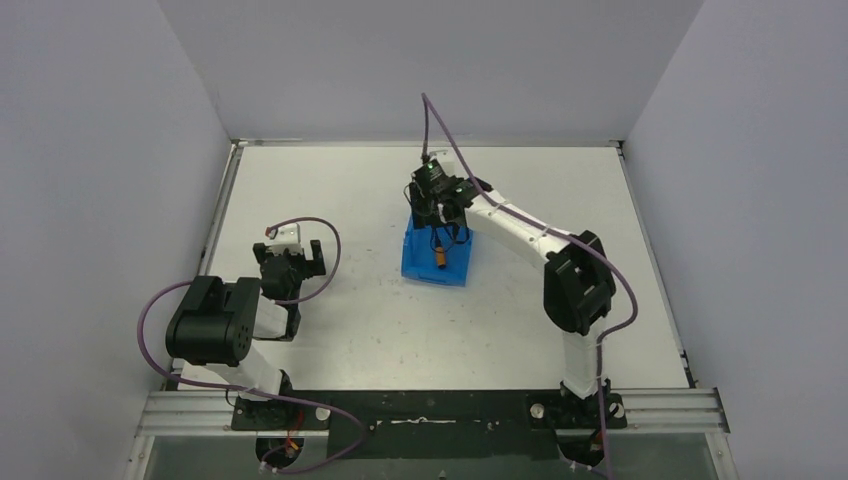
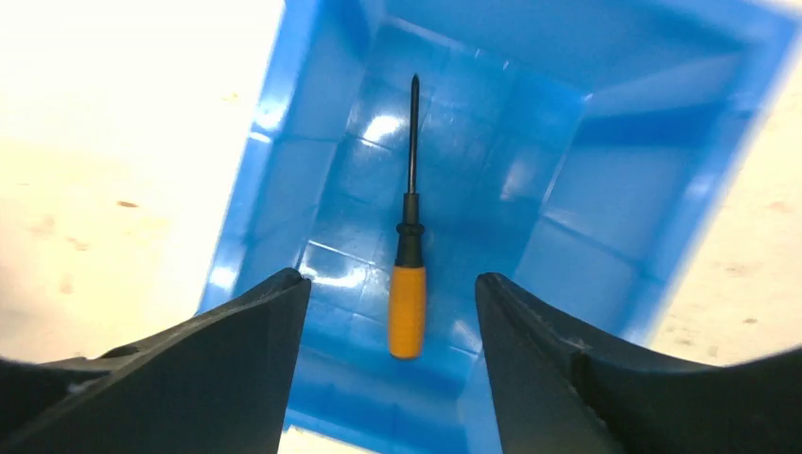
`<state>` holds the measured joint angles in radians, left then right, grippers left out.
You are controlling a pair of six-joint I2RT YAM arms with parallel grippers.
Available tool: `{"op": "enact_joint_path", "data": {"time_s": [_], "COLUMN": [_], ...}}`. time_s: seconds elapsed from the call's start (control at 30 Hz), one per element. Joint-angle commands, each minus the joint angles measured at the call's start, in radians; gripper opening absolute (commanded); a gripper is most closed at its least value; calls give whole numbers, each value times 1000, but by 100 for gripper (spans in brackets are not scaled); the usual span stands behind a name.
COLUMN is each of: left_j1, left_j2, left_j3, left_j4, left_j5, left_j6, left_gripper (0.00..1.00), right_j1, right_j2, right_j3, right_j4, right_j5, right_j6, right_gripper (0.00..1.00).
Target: Put the screwdriver in the bin
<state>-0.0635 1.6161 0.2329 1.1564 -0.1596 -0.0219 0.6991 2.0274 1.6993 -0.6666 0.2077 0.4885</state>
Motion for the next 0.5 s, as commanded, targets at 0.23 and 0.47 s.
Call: {"op": "enact_joint_path", "data": {"time_s": [0.23, 0.47], "left_j1": [1, 1], "left_j2": [-5, -5], "left_j3": [20, 20], "left_j4": [56, 56], "left_j5": [3, 4], "left_j6": [-5, -5], "left_gripper": [97, 97], "right_j1": [-165, -400], "right_j2": [-568, -947], "right_j3": [-298, -895], "right_j4": [238, 643], "right_j5": [76, 66], "right_j6": [-53, -133], "right_gripper": [100, 100]}}
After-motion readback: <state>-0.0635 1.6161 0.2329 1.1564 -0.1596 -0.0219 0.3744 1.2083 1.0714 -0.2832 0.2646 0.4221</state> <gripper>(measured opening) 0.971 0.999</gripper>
